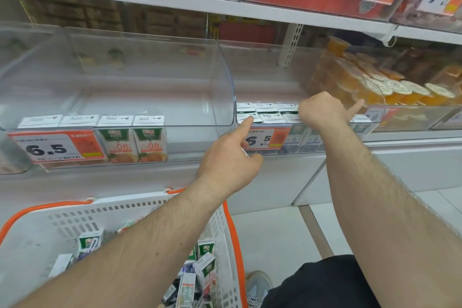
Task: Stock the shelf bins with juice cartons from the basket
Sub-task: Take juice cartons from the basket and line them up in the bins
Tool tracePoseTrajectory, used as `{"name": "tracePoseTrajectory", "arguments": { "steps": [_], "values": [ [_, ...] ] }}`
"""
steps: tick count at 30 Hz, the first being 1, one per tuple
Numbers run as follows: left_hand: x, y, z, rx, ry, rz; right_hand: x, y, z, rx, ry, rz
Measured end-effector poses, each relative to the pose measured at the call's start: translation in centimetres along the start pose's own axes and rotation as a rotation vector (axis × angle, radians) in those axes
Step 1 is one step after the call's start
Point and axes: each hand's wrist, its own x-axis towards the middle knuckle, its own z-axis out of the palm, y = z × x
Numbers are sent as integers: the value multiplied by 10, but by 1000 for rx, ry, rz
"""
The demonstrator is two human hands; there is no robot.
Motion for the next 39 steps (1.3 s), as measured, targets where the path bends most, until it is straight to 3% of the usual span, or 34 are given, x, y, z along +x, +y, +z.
{"name": "tracePoseTrajectory", "arguments": {
  "steps": [3,6,9,11,12,14,16,18,19,20,22,25,29,31,35,39],
  "values": [
    [-6,2,-3,-86,-1,10,-3,-1,3,-61,-81,-28],
    [-15,-1,-7,-335,105,-23,-9,-3,9,-83,-97,-49],
    [-25,0,-18,-732,200,-239,-30,-8,5,17,212,-130],
    [-32,-1,-30,-1104,201,-422,-55,-18,-7,258,472,-312],
    [-35,-5,-36,-1297,177,-506,-72,-24,-15,435,502,-409],
    [-39,-15,-46,-1646,108,-602,-110,-37,-25,746,325,-535],
    [-41,-27,-52,-1897,70,-605,-145,-48,-30,897,-85,-559],
    [-42,-34,-60,-2019,62,-583,-171,-56,-29,892,-476,-542],
    [-43,-38,-62,-2050,75,-573,-181,-59,-25,821,-571,-555],
    [-42,-39,-63,-2044,97,-564,-189,-61,-19,743,-587,-583],
    [-45,-38,-66,-1991,160,-552,-199,-66,-7,666,-451,-608],
    [-47,-47,-67,-1898,196,-598,-201,-69,3,715,-318,-567],
    [-61,-68,-70,-1416,367,-633,-201,-67,2,778,-230,-651],
    [-72,-75,-74,-1191,391,-514,-202,-68,3,723,-143,-725],
    [-82,-83,-75,-771,253,-140,-206,-79,8,661,-70,-859],
    [-88,-84,-95,-693,273,-53,-215,-105,4,705,-75,-899]
  ]
}}
